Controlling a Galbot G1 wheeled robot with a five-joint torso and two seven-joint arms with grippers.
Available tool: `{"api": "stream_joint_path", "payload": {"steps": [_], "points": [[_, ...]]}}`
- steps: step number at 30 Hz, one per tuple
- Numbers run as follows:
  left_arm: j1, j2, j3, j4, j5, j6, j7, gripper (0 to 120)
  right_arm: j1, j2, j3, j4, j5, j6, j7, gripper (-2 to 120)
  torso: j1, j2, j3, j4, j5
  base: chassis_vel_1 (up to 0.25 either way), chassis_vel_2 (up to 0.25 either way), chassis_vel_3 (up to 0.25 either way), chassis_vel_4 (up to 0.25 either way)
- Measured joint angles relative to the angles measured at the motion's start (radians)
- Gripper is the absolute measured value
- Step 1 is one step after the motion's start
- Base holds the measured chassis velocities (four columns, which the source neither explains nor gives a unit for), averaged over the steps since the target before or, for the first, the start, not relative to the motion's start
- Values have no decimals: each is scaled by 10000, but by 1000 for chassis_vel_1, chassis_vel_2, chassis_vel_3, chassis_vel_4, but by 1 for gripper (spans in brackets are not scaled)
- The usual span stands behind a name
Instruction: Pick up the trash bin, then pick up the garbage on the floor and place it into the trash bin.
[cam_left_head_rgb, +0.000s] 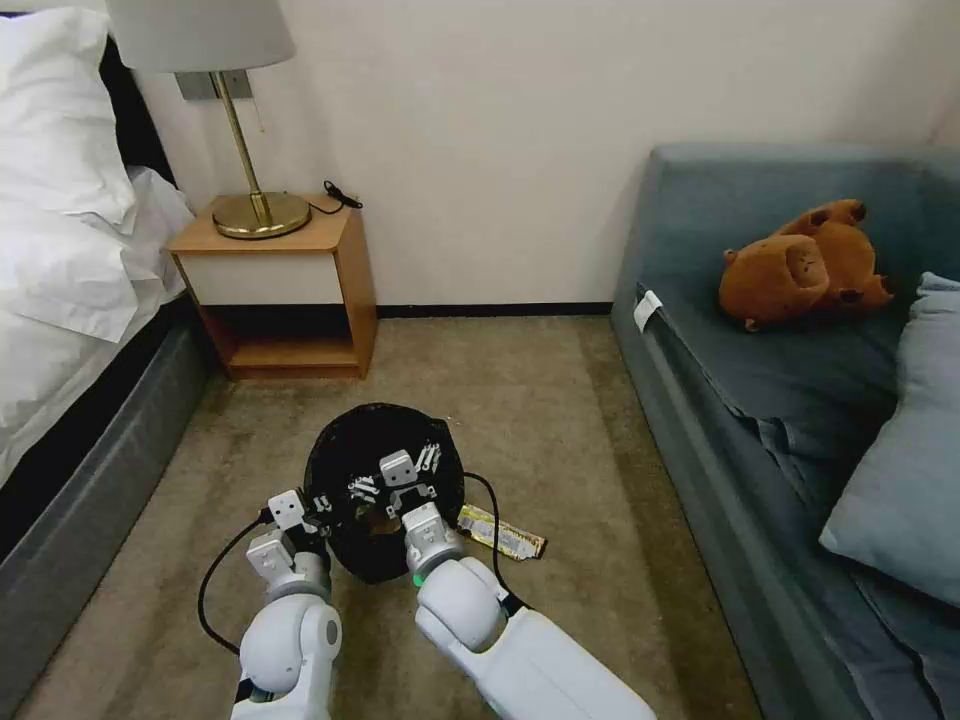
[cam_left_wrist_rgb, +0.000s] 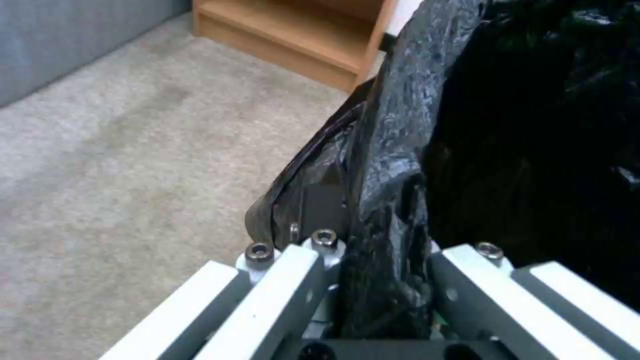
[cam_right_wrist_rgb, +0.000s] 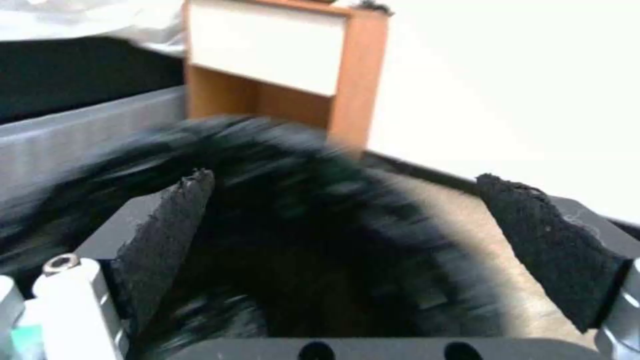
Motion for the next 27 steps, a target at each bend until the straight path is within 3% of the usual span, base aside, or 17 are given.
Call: {"api": "stream_joint_path", "payload": {"steps": [11, 16, 22, 24, 27], "points": [[30, 231, -483, -239, -370, 83, -16, 1, 1219, -755, 1439, -547, 375, -258, -271, 100, 0, 0, 0, 2, 0, 0, 0, 0, 0], [-15, 296, -567, -407, -493, 158, -69, 1, 1212, -1055, 2076, -1833, 708, -142, -1505, 100, 0, 0, 0, -1, 1, 0, 0, 0, 0], [-68, 291, -460, -417, -691, 299, -151, 1, 1176, -1020, 2203, -2853, 769, 27, -2319, 100, 0, 0, 0, 1, 0, 0, 0, 0, 0], [-121, 283, -430, -565, -696, 395, -178, 1, 1215, -1080, 2205, -3556, 742, 81, -3377, 100, 0, 0, 0, 0, 2, 0, 0, 0, 0], [-127, 276, -430, -660, -691, 427, -188, 1, 1319, -1137, 2182, -3977, 635, 75, -4065, 100, 0, 0, 0, 1, 0, 0, 0, 0, 0]]}}
